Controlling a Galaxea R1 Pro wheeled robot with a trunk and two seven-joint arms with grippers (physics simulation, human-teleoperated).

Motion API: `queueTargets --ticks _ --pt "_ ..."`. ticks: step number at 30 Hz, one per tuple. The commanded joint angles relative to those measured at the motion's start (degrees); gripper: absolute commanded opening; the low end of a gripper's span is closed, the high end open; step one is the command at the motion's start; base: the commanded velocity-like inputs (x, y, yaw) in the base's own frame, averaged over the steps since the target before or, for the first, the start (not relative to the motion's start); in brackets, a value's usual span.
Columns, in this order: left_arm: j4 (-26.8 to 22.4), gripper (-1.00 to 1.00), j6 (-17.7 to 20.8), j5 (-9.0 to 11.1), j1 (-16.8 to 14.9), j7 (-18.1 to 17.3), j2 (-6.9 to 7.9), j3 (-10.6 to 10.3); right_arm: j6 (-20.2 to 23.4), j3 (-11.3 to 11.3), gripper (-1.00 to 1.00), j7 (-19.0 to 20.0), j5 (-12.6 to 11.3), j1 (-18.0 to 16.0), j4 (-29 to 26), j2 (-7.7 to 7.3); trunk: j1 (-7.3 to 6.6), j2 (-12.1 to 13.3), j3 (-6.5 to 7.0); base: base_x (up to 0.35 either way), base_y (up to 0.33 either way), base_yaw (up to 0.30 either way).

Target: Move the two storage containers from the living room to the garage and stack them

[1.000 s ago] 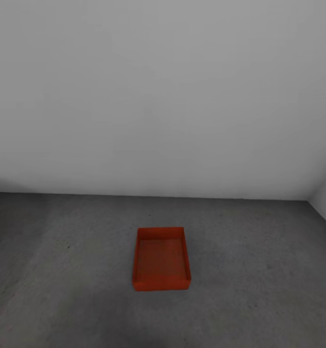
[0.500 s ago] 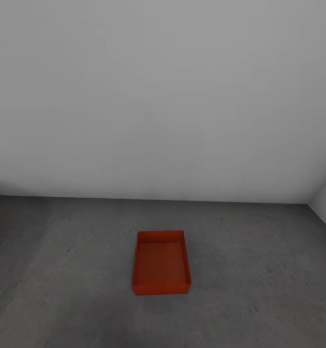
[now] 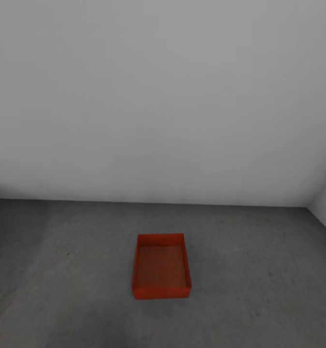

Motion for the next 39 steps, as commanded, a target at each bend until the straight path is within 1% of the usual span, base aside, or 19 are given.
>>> queueTargets --ticks 1,6,9,17,31,39 --pt "0.03 1.0 -0.11 0.18 -0.03 0.05 -0.01 0.3 -0.33 0.48 1.0 -0.13 -0.3 -0.07 0.19 0.04 0.0 -0.03 0.05 0.0 0.0 0.048" --pt "0.03 1.0 -0.11 0.18 -0.03 0.05 0.01 0.3 -0.29 0.49 1.0 -0.14 1.88 -0.07 0.19 0.09 0.0 -0.03 0.52 0.0 0.0 0.066" --pt "0.03 1.0 -0.11 0.19 -0.03 0.04 -0.01 0.3 -0.87 0.43 1.0 -0.14 2.47 0.03 0.21 0.09 0.0 -0.03 0.8 0.0 0.0 0.062" --pt "0.03 1.0 -0.11 0.19 -0.03 0.05 -0.01 0.3 -3.14 0.35 1.0 -0.08 2.52 1.26 0.21 -0.08 0.0 -0.03 1.54 0.0 0.0 0.012" --pt "0.03 1.0 -0.11 0.19 -0.03 0.04 -0.02 0.3 -3.45 0.4 1.0 -0.22 2.5 1.42 0.21 -0.11 0.0 -0.03 2.85 0.0 0.0 0.0" --pt "0.03 1.0 -0.11 0.19 -0.03 0.03 -0.02 0.3 -3.52 0.34 1.0 -0.06 2.49 1.42 0.2 -0.4 0.0 -0.03 3.6 0.0 0.0 0.0"
